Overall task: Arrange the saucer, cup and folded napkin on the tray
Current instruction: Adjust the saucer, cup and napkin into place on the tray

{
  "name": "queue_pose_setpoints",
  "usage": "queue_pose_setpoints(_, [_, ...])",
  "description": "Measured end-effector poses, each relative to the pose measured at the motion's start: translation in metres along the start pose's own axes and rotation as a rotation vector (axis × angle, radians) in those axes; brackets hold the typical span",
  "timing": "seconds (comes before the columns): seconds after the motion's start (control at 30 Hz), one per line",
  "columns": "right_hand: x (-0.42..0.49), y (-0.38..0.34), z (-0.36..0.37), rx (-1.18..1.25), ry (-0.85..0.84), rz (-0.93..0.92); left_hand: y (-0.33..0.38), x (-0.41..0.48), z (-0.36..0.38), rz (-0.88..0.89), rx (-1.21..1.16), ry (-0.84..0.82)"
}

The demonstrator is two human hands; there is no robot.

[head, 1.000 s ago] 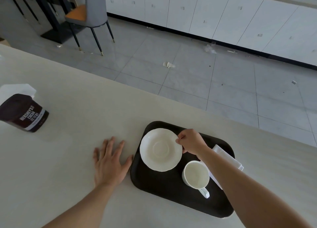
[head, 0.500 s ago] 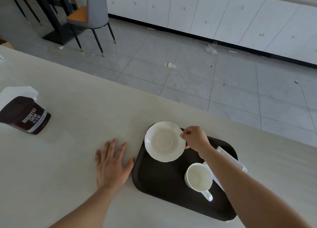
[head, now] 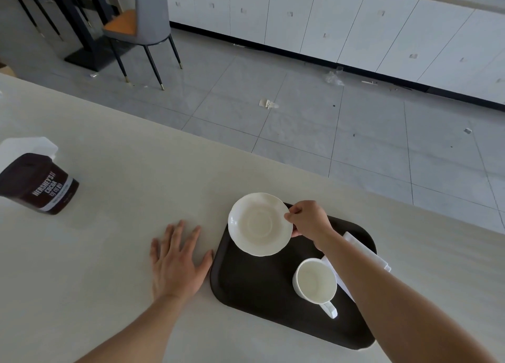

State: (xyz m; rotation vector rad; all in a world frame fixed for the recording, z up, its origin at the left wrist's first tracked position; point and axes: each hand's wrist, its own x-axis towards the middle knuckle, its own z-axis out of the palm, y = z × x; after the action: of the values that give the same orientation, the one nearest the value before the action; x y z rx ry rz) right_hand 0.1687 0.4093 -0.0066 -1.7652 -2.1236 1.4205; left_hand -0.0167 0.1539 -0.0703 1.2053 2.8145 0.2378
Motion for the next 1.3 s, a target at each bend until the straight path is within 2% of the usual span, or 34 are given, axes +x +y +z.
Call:
queue_pose_setpoints(0.27, [-0.01, 0.004, -0.005, 0.041, 0.001, -0.028, 0.0, 0.0, 0.001, -0.003, 0.016, 0.0])
queue_pose_setpoints(0.5, [-0.053, 0.032, -0.038, 0.193, 0.227, -0.072, 0.001, -0.001, 0.0, 0.0, 0.011, -0.006])
queue_pose_setpoints(0.63, [-0.103, 0.067, -0.052, 0.182, 0.358, -0.067, 0.001, -0.001, 0.0, -0.002, 0.002, -0.005])
queue_pose_setpoints(0.83, [-0.153, 0.103, -0.036, 0.117, 0.305, -0.025, 0.002, -0.001, 0.0, -0.005, -0.007, -0.005])
queue_pose_setpoints(1.07, [-0.172, 0.117, -0.023, 0.012, 0.209, -0.056, 0.003, -0.002, -0.002, -0.004, -0.02, -0.006])
queue_pose_setpoints(1.3, [-0.177, 0.12, -0.007, -0.109, 0.331, -0.185, 0.006, -0.003, -0.007, -0.006, -0.031, -0.009])
